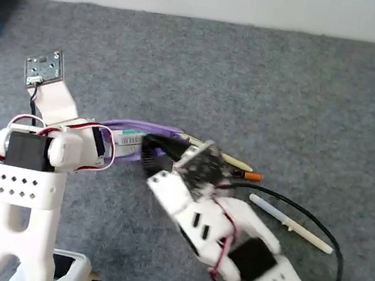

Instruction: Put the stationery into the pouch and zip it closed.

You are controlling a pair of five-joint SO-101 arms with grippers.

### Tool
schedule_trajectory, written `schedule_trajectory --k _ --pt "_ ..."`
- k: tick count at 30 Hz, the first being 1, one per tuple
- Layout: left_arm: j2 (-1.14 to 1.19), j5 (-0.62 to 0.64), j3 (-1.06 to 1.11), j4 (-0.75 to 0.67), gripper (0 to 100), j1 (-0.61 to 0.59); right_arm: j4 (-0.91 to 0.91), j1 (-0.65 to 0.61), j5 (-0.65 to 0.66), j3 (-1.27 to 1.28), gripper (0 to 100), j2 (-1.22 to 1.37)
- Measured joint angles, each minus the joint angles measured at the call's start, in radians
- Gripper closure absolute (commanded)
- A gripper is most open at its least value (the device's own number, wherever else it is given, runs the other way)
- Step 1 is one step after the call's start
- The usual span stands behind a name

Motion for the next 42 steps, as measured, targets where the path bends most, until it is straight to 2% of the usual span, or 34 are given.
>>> schedule_trajectory --k 5,9,14,18,24,29,31,36,42 --pt "0.0 0.0 0.0 0.0 99 0.0 0.232 0.166 0.0 0.0 99.1 -0.209" --pt "0.0 0.0 0.0 0.0 99 0.0 0.377 0.356 0.0 0.0 99.1 -0.318" --pt "0.0 0.0 0.0 0.0 99 0.0 0.526 0.549 -0.005 -0.006 99.1 -0.305" --pt "0.0 0.0 0.0 0.0 99 0.0 0.643 0.628 -0.052 -0.072 99.1 -0.204" --pt "0.0 0.0 0.0 0.0 99 0.0 0.789 0.695 -0.057 -0.169 98.7 0.077" --pt "0.0 0.0 0.0 0.0 99 0.0 0.89 0.7 0.077 -0.259 98.3 0.376" --pt "0.0 0.0 0.0 0.0 99 0.0 0.905 0.697 0.13 -0.292 95.0 0.479" --pt "0.0 0.0 0.0 0.0 99 0.0 0.91 0.703 0.244 -0.356 78.3 0.666" --pt "0.0 0.0 0.0 0.0 99 0.0 0.872 0.701 0.359 -0.374 77.8 0.796"
